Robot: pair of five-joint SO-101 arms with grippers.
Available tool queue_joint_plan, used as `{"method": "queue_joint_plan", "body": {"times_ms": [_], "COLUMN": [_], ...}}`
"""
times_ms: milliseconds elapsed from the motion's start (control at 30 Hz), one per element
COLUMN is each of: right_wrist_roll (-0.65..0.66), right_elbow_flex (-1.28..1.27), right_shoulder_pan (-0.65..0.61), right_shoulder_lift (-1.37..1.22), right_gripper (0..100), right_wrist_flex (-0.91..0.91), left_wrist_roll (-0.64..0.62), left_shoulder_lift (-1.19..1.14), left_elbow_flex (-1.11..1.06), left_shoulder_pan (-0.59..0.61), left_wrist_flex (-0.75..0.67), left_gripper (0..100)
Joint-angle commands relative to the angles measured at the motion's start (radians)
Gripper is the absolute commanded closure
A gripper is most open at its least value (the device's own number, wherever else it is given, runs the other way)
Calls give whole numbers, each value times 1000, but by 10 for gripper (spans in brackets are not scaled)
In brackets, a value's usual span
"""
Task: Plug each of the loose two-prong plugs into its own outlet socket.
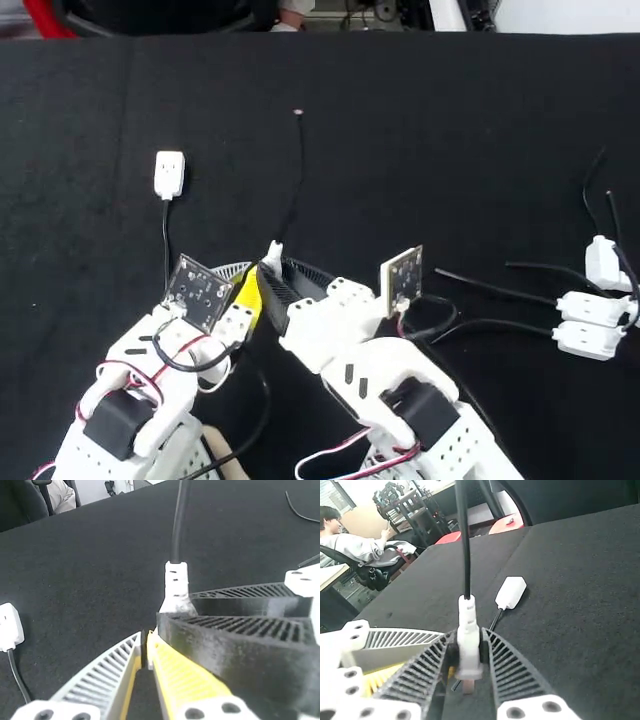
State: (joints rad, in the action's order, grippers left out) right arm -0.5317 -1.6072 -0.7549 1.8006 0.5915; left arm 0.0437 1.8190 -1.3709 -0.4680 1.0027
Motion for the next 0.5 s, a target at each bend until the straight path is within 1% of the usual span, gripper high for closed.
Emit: {"method": "queue_joint_plan", "body": {"times_ms": [0, 167, 267, 400, 467], "right_wrist_roll": [6, 5, 5, 5, 5], "right_elbow_flex": [38, 41, 64, 134, 157], "right_shoulder_pan": [-17, -18, -18, -18, -18], "right_shoulder_lift": [163, 162, 162, 162, 159], "right_gripper": [987, 987, 987, 987, 987], "right_wrist_flex": [-3, 8, 46, 157, 190], "left_wrist_roll": [-6, 0, 0, 0, -2], "left_shoulder_lift": [8, 8, 8, 8, 8], "left_elbow_flex": [25, -13, -16, -22, -54], "left_shoulder_pan": [-8, -1, 62, 153, 176], "left_wrist_flex": [-48, -54, -54, -58, -94], "left_gripper": [957, 957, 954, 953, 953]}}
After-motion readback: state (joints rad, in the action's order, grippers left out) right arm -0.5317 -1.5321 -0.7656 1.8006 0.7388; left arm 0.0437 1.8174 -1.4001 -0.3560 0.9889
